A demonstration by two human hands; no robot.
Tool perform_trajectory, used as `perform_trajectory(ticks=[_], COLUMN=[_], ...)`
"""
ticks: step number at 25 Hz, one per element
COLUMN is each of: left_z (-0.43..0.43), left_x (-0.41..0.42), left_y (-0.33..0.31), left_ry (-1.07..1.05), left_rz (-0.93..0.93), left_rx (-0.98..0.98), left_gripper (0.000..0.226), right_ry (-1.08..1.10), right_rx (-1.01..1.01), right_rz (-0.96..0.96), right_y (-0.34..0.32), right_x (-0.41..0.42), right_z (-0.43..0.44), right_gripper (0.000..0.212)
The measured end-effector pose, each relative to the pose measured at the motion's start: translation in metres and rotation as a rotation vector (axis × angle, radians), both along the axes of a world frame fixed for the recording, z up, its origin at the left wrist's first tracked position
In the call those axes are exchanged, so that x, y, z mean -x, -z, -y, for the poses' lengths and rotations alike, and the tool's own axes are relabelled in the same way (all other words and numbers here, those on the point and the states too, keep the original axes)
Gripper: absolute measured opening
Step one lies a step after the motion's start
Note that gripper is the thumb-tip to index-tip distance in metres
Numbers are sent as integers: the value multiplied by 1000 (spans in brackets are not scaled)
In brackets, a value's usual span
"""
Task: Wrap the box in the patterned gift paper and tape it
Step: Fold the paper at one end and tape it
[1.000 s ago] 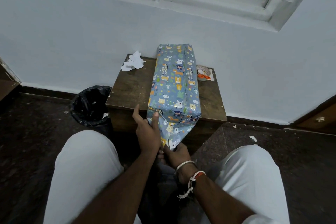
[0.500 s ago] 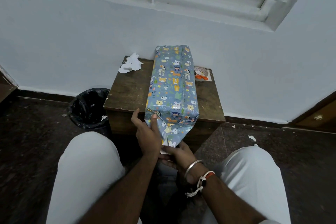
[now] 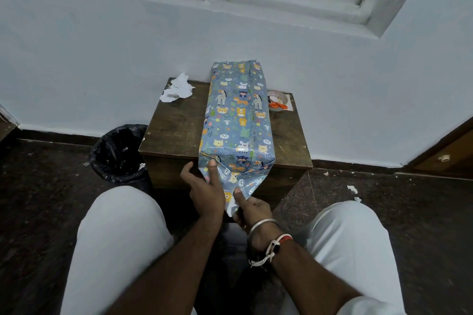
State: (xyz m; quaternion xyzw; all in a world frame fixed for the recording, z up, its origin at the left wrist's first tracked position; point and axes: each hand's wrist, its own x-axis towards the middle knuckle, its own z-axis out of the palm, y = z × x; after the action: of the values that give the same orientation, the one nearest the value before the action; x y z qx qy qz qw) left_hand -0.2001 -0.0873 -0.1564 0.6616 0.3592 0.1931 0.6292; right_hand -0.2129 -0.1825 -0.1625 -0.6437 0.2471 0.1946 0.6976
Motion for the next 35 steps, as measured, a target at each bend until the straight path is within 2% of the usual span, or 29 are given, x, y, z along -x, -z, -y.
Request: perform_trajectory(ticks=[5,7,10,12,14,19,23,26,31,33,35], left_z=[12,15,16,18,21,24,25,26,28,27,27], left_x=[-3,-3,-4,-4,-4,-4,-5,-7,-7,-7,-7], left_y=[-1,-1,-2,-2,-2,-1,2,2,2,1,1], left_ry=[-58,-78,-100,-103,-103,-121,-146,-173,-182,-185,-183], left_rz=[-86,-98,-111,-125,-128,-161,-187,-183,-172,-187,-201], left_rx=[92,115,148,158,163,172,139,136,118,101,92], left_gripper=[57,57,59,59,60,63,64,62,61,61,62], right_ry=[0,-46,-147,-176,-161,-67,-83,-134,-137,-87,-25], right_rx=[46,66,-16,9,34,41,62,-7,-6,-72,-161], right_rz=[-3,2,-51,-35,-29,-13,16,-14,-33,-52,-49], right_y=[3,-3,-14,-14,-13,-6,-3,-7,-4,-3,-5], right_x=[-6,-10,-12,-11,-8,-8,-7,-16,-15,-17,-18], right_z=[-1,6,20,24,21,12,8,19,24,20,17], right_gripper=[53,52,46,52,58,57,46,37,48,41,22])
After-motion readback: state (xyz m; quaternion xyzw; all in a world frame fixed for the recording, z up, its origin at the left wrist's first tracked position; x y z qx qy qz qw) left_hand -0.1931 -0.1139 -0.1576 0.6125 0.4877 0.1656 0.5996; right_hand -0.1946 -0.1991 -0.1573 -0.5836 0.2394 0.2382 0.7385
